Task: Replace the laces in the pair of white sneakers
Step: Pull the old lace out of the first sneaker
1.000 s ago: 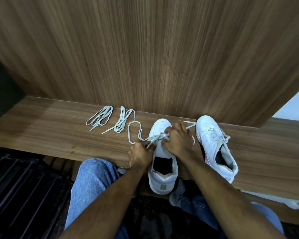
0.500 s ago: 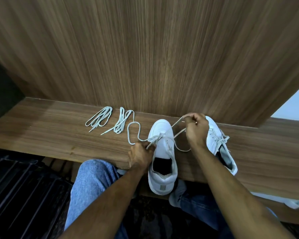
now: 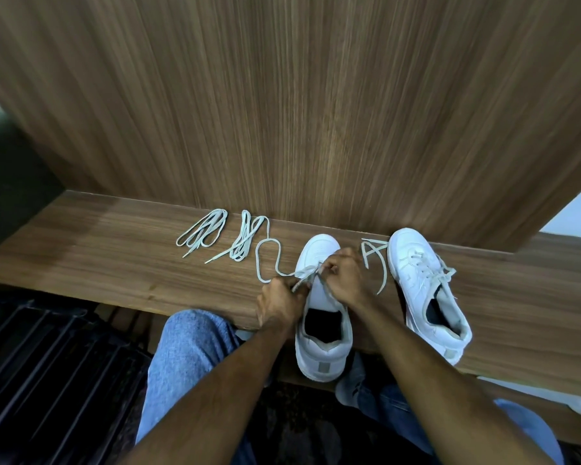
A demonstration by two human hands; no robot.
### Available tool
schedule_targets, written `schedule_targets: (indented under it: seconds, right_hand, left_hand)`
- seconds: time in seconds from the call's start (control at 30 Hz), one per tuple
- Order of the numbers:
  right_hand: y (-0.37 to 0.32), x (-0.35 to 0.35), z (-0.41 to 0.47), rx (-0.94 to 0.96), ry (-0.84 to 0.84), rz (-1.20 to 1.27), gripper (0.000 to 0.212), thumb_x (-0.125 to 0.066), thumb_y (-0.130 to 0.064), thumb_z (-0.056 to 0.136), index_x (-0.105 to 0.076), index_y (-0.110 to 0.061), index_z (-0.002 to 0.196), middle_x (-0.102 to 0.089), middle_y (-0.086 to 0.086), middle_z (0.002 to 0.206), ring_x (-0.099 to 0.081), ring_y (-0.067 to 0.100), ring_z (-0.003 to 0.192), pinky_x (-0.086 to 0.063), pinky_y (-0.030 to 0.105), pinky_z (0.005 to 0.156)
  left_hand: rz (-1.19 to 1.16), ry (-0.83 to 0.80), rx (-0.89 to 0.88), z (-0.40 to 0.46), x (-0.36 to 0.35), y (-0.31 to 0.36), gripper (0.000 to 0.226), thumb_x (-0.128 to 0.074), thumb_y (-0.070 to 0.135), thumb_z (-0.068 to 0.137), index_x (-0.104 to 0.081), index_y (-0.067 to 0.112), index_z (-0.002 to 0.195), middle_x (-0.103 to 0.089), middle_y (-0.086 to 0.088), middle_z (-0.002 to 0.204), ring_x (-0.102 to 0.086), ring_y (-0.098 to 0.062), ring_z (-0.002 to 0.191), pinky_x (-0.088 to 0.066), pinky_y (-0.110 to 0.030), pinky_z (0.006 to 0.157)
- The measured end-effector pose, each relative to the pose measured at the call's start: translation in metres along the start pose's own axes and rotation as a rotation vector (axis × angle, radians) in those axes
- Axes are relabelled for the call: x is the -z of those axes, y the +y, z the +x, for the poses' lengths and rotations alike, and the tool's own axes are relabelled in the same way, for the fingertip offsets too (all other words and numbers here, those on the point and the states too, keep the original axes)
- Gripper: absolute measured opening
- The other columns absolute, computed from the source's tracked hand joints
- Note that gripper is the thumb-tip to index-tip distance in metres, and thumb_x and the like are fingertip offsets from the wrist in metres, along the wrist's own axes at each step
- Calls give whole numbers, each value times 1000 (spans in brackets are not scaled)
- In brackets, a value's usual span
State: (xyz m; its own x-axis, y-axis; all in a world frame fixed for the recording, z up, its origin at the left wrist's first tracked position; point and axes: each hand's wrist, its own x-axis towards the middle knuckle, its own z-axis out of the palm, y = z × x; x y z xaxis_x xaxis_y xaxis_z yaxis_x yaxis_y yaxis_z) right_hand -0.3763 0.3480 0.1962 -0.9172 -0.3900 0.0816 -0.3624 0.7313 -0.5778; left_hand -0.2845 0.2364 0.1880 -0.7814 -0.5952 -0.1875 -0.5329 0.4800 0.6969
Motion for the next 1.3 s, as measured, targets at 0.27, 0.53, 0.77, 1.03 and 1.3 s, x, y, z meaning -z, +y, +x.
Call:
schedule_targets:
  seconds: [0.27,0.53,0.77,1.03,1.3]
  right_hand:
    - [15,57,2,-268,128,398,9,-63,-21,87,-72,-21,88,-70,-5,89,-62,13,86,-47,30,82]
    - [-1,25,-18,-57,-15,-374,22,-54,-18,89,-70,-17,104,-67,8,109,-61,31,107,-44,33,88]
    - [-1,43,2,-364,-39,518,21,-57,-4,86,-69,-15,72,-71,1,83,-62,16,82,-45,26,75]
    - [-39,142,23,-137,171,1382,15,-51,-7,96,-61,-14,87,-71,5,80,-69,20,79,-55,32,79]
    - [-6,50,12,-159,-135,213,19,-58,-15,93,-73,-4,99,-70,10,87,-61,6,66,-37,22,59]
  left_hand:
    - [15,13,-24,0,-3,-1,31,-60,53,84,-72,32,103,-70,-16,101,-62,-40,99,-52,-40,83]
    - [12,10,-13,-2,0,2,30,-60,52,85,-72,32,103,-70,-15,101,-63,-39,98,-52,-39,83]
    - [16,28,-32,-1,-3,1,26,-59,50,85,-72,32,98,-70,-14,97,-64,-39,95,-52,-38,79]
    - [31,34,-44,1,-6,0,22,-60,49,85,-72,36,97,-72,-8,95,-65,-35,93,-50,-36,77]
    - [43,21,-56,0,-5,-1,25,-57,50,84,-72,34,96,-71,-9,94,-64,-36,92,-52,-38,78]
